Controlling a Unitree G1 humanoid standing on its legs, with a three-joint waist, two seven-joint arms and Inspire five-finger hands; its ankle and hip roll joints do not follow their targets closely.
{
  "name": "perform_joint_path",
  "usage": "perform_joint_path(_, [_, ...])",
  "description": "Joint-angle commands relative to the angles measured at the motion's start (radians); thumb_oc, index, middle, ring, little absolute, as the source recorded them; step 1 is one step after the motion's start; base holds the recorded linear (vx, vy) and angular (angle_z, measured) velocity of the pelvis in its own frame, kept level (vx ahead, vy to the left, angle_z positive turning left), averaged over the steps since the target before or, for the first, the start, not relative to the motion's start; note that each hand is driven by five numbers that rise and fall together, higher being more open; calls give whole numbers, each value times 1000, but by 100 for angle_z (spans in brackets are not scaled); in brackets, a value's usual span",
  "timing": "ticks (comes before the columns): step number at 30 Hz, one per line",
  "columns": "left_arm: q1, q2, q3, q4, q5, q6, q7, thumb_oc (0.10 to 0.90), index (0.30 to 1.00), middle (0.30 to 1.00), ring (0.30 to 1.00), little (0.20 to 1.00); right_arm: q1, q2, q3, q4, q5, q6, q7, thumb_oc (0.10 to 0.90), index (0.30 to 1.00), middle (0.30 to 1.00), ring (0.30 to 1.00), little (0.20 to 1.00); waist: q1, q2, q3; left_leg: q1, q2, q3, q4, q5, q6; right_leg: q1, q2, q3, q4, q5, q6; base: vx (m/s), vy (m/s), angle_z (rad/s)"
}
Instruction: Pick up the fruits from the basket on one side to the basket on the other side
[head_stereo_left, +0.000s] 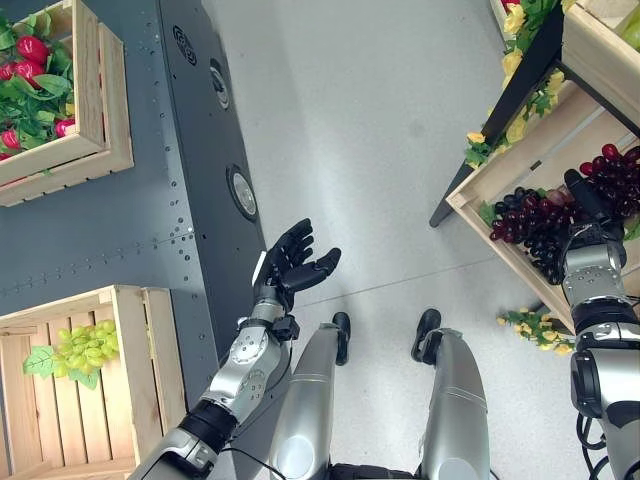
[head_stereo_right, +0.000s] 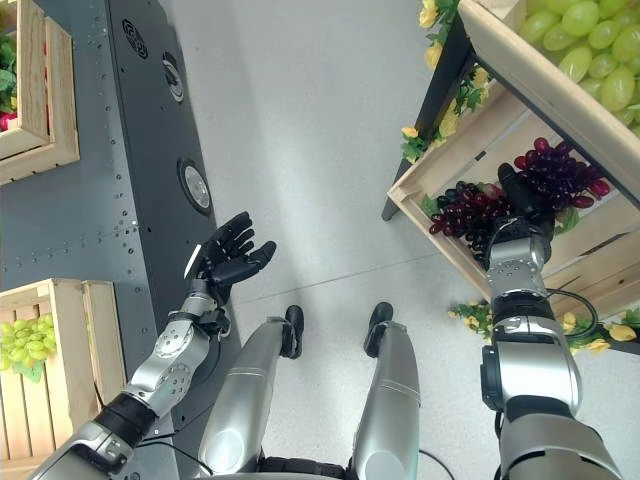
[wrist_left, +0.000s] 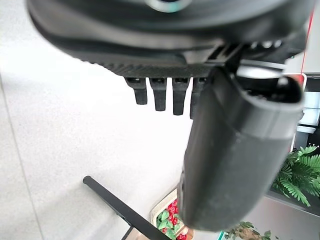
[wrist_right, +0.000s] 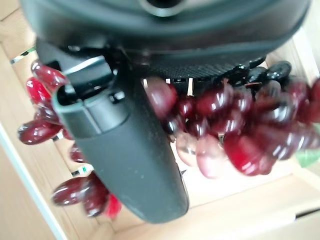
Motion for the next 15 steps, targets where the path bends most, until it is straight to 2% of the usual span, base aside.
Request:
perform_joint_path(1, [15, 41, 16, -168, -12, -78, -3, 800, 900, 900, 900, 900, -91, -185, 76, 47, -240, 128, -66, 800, 900, 900, 900, 900, 11, 6, -14, 62, -29, -5, -21, -8, 62, 141, 11, -19, 43, -59, -66, 0, 0, 0])
perform_joint_path(6, [15, 43, 11, -174, -10, -76, 0, 800, 900, 900, 900, 900, -100, -221, 127, 128, -285, 210, -65, 800, 900, 900, 900, 900, 15, 1, -14, 89, -26, -1, -45, -3, 63, 166, 14, -23, 24, -55, -66, 0, 0, 0])
perform_joint_path(10, [12, 44, 6, -169, -12, -78, -8, 800, 900, 900, 900, 900, -102, -219, 134, 168, -318, 269, -93, 800, 900, 900, 900, 900, 20, -2, -14, 122, -26, 0, -74, 3, 61, 199, 16, -29, -1, -52, -64, 0, 0, 0])
perform_joint_path(15, [3, 40, -1, -173, -10, -72, -6, 800, 900, 900, 900, 900, -91, -207, 142, 187, -386, 292, -139, 800, 900, 900, 900, 900, 23, -5, -14, 160, -25, 4, -112, 16, 55, 237, 19, -34, -37, -44, -60, 0, 0, 0])
